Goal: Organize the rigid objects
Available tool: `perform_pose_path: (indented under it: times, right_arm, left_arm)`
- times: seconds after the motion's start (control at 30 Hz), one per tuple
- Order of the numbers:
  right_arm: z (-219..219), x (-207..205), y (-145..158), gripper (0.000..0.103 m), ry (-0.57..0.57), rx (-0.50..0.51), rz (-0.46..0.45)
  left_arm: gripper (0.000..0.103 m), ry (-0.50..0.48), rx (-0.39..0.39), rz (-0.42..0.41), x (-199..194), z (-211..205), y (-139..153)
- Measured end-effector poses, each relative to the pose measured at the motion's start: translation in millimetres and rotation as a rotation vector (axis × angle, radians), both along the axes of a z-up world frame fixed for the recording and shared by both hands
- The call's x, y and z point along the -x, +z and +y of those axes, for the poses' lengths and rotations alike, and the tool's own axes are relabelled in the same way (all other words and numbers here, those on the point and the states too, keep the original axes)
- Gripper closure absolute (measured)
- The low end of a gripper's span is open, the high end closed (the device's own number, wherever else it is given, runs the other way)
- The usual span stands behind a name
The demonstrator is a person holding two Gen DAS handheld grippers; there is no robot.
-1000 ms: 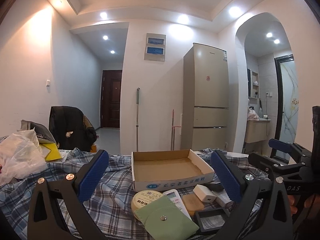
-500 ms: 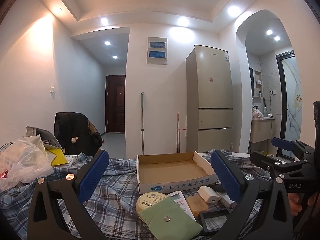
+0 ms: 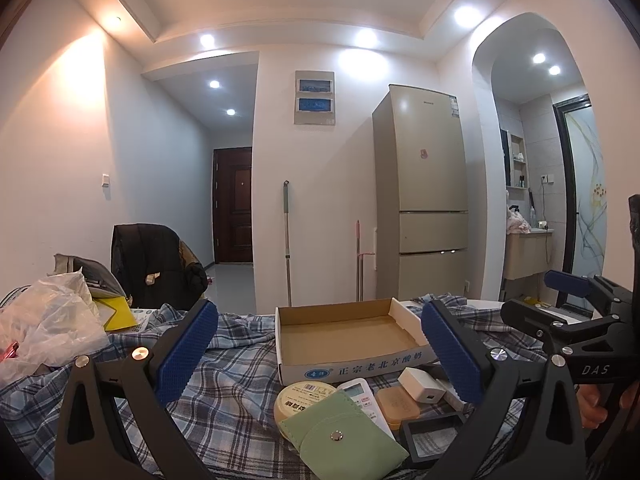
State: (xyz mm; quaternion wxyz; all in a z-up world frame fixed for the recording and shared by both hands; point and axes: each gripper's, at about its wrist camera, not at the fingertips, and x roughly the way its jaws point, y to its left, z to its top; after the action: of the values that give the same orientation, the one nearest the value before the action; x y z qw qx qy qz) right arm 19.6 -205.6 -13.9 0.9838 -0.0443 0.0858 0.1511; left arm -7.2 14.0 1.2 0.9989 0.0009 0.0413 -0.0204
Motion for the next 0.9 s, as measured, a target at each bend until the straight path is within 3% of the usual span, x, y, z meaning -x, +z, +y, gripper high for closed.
perform_pose_path:
  times: [0.23, 0.73, 0.9]
  right_arm:
    - [1.1, 2.4, -0.5, 0.0, 0.012, 0.009, -0.006]
    - [6.4, 0.0, -1.9, 0.0, 0.014, 0.04, 0.007]
    - [6.5, 3.8, -1.4, 0.0, 0.02, 0.046, -0.009]
  left_arm:
    - [0.0, 0.019, -0.003, -0.026, 5.3, 1.8, -0.3]
    - [0.0, 0.024, 0.002, 0.017, -2.5, 1.8, -3.0]
    - [0.0, 0.108, -0.016, 0.013, -1.5, 1.6, -2.7]
